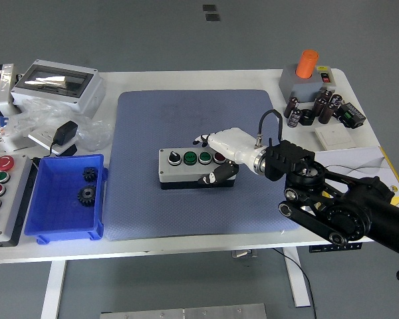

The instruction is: Pick up the button,place it on the desk,press the button,press the button

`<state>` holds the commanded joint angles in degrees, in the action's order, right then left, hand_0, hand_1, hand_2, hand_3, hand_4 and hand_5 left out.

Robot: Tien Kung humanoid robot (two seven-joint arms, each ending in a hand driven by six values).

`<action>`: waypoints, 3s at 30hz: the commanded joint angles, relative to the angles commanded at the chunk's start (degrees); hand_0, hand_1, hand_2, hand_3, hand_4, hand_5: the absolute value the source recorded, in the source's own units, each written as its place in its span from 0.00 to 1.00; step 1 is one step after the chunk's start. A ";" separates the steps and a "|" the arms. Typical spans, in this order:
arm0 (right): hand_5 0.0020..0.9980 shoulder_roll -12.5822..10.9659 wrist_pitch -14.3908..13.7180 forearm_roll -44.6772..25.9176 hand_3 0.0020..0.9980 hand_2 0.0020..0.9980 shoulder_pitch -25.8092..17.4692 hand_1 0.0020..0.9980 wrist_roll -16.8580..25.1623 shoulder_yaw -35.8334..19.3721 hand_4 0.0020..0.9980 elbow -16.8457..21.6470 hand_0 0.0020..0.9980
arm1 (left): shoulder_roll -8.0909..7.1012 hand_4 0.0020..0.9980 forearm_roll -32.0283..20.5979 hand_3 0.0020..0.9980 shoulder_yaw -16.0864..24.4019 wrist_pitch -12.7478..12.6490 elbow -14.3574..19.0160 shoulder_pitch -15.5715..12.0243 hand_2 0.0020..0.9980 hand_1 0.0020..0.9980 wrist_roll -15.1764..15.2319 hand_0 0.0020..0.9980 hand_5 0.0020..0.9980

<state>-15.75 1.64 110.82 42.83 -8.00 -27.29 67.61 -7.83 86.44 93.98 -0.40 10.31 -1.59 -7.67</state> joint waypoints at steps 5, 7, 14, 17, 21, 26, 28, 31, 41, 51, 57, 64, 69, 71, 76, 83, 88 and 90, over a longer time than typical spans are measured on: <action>0.59 -1.66 1.74 -2.81 0.92 0.88 -0.57 0.78 -0.28 -2.77 1.00 4.33 0.68 | 0.06 0.65 0.17 0.79 0.27 0.14 0.00 -0.04 0.64 0.74 0.11 0.73 0.17; 0.65 -2.38 2.14 -4.04 0.98 0.95 -0.79 0.81 -0.36 -4.26 1.00 6.32 0.72 | 0.08 0.64 0.28 0.79 0.39 0.14 0.00 -0.06 0.64 0.74 0.11 0.73 0.17; 0.63 -7.34 3.27 -0.96 1.00 0.97 -2.27 0.82 -3.22 -11.52 1.00 14.65 0.72 | 0.18 0.64 0.31 0.78 0.53 0.12 0.00 -0.12 0.64 0.74 0.18 0.73 0.17; 0.63 -10.67 5.30 -0.34 1.00 0.97 -3.09 0.82 -6.04 -15.02 1.00 18.53 0.72 | 0.22 0.64 0.38 0.78 0.71 0.07 0.00 -0.30 0.64 0.74 0.11 0.73 0.17; 0.60 -13.93 10.07 -2.70 1.00 0.93 -3.80 0.79 -9.95 -16.72 1.00 23.00 0.72 | 0.25 0.64 0.55 0.78 0.90 0.07 0.00 -0.38 0.64 0.74 0.07 0.73 0.17; 0.34 -16.56 17.90 -8.58 0.91 0.57 -4.36 0.66 -14.85 -16.37 0.64 27.55 0.58 | 0.26 0.64 0.69 0.78 1.00 0.10 0.00 -0.37 0.64 0.74 0.19 0.73 0.17; 0.34 -17.12 20.59 -11.01 0.91 0.57 -4.62 0.66 -15.47 -16.77 0.64 29.10 0.58 | 0.28 0.64 0.73 0.78 1.02 0.11 0.00 -0.41 0.64 0.74 0.18 0.73 0.17; 0.05 -17.47 23.65 -14.60 0.87 0.37 -4.72 0.58 -14.87 -17.08 0.30 30.87 0.48 | 0.30 0.64 0.78 0.78 1.07 0.13 0.00 -0.48 0.64 0.74 0.13 0.73 0.17; 0.00 -14.20 22.62 -17.42 0.89 0.29 -3.38 0.52 -13.30 -11.71 0.30 26.77 0.46 | 0.30 0.64 0.88 0.78 1.06 0.15 0.00 -0.41 0.64 0.74 0.07 0.73 0.17; 0.00 -11.64 21.03 -17.05 0.86 0.26 -3.03 0.48 -13.05 -9.70 0.23 20.58 0.42 | 0.24 0.64 0.94 0.78 1.07 0.24 0.00 -0.41 0.64 0.74 0.11 0.73 0.17; 0.00 -11.45 20.76 -16.95 0.85 0.26 -3.33 0.47 -13.09 -9.37 0.23 19.49 0.42 | 0.17 0.65 1.07 0.78 1.11 0.33 0.00 -0.28 0.64 0.74 0.27 0.73 0.17; 0.00 -11.56 21.14 -17.09 0.84 0.26 -3.46 0.47 -13.38 -8.24 0.23 19.13 0.41 | 0.16 0.65 1.23 0.78 1.21 0.44 0.00 -0.17 0.64 0.74 0.43 0.73 0.17; 0.00 -11.36 20.97 -17.47 0.83 0.26 -3.55 0.46 -13.30 -7.95 0.24 18.73 0.41 | 0.17 0.65 1.19 0.78 1.20 0.50 0.00 -0.13 0.64 0.74 0.56 0.73 0.18; 0.00 -11.35 20.66 -17.62 0.83 0.26 -3.52 0.46 -13.09 -8.22 0.24 18.70 0.41 | 0.18 0.65 1.21 0.78 1.24 0.52 0.00 -0.13 0.64 0.74 0.57 0.73 0.18; 0.00 -11.52 20.17 -17.93 0.82 0.26 -3.51 0.45 -12.78 -8.94 0.24 18.67 0.41 | 0.17 0.65 1.14 0.78 1.20 0.57 0.00 -0.08 0.64 0.74 0.62 0.73 0.18; 0.00 -11.52 19.37 -18.45 0.82 0.26 -3.54 0.45 -12.01 -10.18 0.25 18.96 0.40 | 0.23 0.66 1.13 0.78 1.16 0.67 0.00 -0.12 0.65 0.74 0.59 0.73 0.18; 0.00 -11.57 19.16 -18.60 0.81 0.26 -3.61 0.44 -11.80 -10.65 0.25 19.00 0.40 | 0.25 0.66 1.14 0.78 1.15 0.71 0.00 -0.16 0.65 0.74 0.59 0.73 0.18; 0.00 -11.61 19.13 -18.59 0.81 0.26 -3.65 0.44 -11.78 -10.88 0.25 19.04 0.40 | 0.27 0.66 1.12 0.78 1.13 0.72 0.00 -0.18 0.65 0.74 0.59 0.73 0.18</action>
<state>-27.36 20.77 92.22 39.18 -19.78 -38.17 86.65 -7.56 87.55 95.11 0.32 10.31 -1.76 -7.08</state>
